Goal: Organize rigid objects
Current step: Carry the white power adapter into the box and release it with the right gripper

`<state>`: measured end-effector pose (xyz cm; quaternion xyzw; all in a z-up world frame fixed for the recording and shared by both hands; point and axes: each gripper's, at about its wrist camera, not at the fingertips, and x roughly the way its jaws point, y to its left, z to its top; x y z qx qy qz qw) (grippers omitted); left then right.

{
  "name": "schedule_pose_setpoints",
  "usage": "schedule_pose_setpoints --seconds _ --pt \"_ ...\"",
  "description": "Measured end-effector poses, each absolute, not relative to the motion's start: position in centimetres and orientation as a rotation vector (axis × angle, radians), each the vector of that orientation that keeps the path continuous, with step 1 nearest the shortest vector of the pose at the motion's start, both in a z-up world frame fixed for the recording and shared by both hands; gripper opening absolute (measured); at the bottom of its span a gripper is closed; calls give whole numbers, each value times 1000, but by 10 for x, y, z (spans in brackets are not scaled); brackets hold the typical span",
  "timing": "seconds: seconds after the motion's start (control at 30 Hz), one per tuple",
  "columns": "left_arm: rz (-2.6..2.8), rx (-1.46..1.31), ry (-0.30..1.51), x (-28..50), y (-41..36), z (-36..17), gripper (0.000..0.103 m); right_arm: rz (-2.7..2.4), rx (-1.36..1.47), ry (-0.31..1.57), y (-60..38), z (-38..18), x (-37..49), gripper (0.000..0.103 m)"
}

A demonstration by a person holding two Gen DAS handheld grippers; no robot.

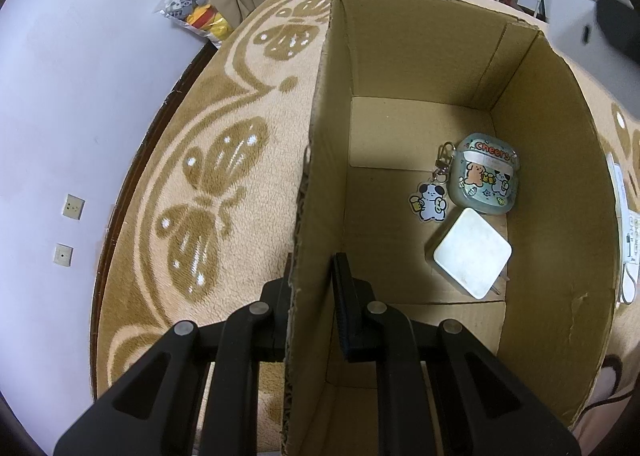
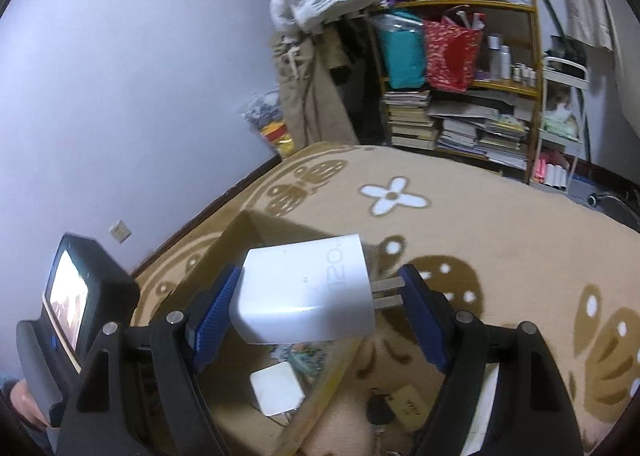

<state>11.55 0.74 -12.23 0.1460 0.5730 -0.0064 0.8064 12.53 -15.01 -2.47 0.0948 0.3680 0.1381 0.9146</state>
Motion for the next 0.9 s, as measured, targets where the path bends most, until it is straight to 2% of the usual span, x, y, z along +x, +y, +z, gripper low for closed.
schedule_pose_setpoints --seconds 0.9 --pt "-31 285 1227 116 14 -123 14 245 54 768 -116 -55 125 84"
